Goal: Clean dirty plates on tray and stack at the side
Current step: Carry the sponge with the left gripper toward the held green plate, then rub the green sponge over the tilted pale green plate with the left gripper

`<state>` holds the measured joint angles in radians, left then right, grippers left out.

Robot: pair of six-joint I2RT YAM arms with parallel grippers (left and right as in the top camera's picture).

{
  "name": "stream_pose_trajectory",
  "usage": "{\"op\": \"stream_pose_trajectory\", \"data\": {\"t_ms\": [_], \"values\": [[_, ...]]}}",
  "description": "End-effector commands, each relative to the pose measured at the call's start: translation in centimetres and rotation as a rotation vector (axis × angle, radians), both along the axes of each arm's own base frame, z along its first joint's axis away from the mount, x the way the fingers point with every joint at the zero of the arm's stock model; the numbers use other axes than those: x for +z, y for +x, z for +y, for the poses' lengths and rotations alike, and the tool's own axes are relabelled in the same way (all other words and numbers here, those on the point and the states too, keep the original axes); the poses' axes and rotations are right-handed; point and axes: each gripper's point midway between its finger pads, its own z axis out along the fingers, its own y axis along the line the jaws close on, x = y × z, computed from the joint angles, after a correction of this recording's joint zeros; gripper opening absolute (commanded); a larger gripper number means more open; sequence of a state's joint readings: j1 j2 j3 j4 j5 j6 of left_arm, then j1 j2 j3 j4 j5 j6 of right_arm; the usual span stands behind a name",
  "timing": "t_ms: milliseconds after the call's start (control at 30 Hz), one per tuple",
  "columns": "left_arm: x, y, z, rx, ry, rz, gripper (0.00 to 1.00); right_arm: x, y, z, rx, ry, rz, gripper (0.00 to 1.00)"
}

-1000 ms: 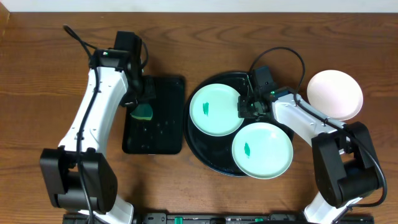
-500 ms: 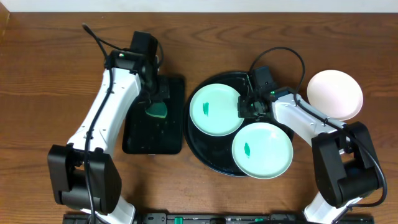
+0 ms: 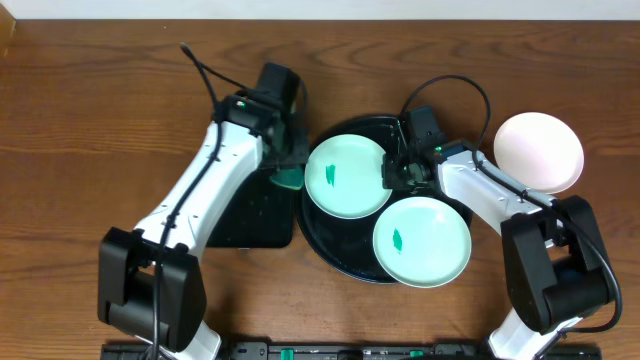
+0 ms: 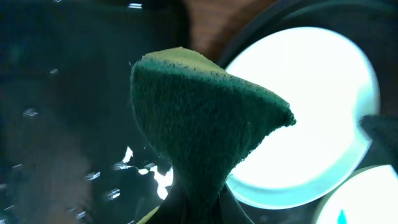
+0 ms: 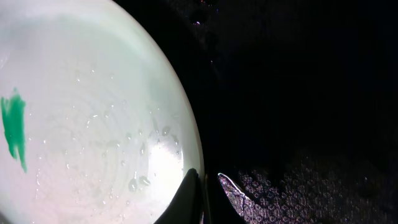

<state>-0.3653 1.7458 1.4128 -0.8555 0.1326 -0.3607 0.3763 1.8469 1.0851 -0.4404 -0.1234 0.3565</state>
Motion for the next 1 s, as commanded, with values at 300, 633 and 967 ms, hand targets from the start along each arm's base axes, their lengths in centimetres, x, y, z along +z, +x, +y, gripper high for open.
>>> {"op": "stream_pose_trajectory", "data": {"t_ms": [300, 633, 967], "values": [[-1.5, -0.1, -6.6, -0.069, -0.053, -0.037, 0.07, -0.7, -0.5, 0.3, 0.001, 0.010, 0.027, 0.01], [-4.5, 0.6, -5.6, -0.050, 0.032, -0.012, 0.07, -0.5, -1.2, 1.5, 0.030, 0.077, 0.062, 0.01], [-4.8, 0.6, -5.1, -0.040, 0.065, -0.012, 0.07, -0.5, -1.1, 1.4, 0.027, 0.072, 0.059, 0.01]]}}
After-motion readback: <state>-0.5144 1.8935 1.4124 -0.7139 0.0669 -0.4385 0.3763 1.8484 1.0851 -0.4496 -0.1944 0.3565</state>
